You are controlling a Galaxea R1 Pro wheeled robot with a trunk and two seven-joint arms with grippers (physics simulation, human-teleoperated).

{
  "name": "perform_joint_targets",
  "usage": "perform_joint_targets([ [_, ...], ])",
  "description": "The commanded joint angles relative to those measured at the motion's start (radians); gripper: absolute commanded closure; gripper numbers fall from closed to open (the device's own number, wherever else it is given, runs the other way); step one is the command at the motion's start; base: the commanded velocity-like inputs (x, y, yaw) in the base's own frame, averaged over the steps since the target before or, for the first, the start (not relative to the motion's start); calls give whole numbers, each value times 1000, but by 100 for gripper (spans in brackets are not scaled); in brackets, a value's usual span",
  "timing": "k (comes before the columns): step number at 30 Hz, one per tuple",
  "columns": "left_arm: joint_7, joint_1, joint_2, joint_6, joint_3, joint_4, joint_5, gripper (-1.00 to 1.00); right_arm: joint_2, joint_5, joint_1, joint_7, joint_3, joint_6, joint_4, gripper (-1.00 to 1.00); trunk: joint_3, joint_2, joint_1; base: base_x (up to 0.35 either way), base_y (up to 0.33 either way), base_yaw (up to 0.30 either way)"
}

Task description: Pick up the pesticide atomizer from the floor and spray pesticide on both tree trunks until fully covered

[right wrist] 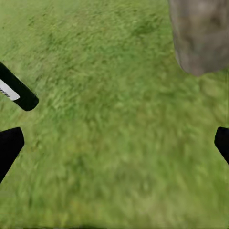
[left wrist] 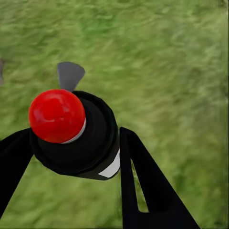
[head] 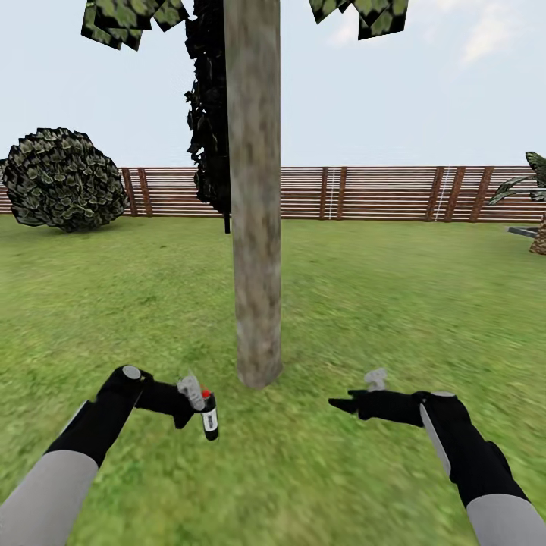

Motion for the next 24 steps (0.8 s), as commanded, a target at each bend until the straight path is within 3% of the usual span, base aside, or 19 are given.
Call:
perform_joint_targets([
  [1, -17, 0, 0, -2, -5, 0, -4, 100, 0, 0, 0, 15, 0, 0, 0, 100, 0, 0, 0, 0, 0, 0],
  [4, -87, -7, -1, -5, -21, -1, -46, 100, 1, 0, 0, 89, 0, 0, 0, 100, 0, 0, 0, 0, 0, 0],
  [8, -169, -15, -9, -6, -26, -1, -157, 100, 2, 0, 0, 133, 6, -4, 0, 100, 0, 0, 0, 0, 0, 0],
  [10, -196, -16, -25, -7, -27, -1, -209, 100, 2, -1, 0, 138, 34, -7, 0, 100, 0, 0, 0, 0, 0, 0],
  [11, -207, -16, -34, -7, -27, -1, -233, 100, 2, -1, 0, 140, 71, -8, 0, 100, 0, 0, 0, 0, 0, 0],
  [15, -216, -17, -50, -7, -27, -1, -256, 100, 2, -1, -1, 142, 164, -9, 0, 100, 0, 0, 0, 0, 0, 0],
  [20, -218, -18, -57, -7, -32, -2, -261, 100, 5, -1, -1, 142, 196, -9, -1, 100, 0, 0, 0, 0, 0, 0],
  [24, -221, -33, -72, -7, -80, -16, -262, 100, 8, -1, 0, 143, 226, -9, -13, 100, 0, 0, 0, 0, 0, 0],
])
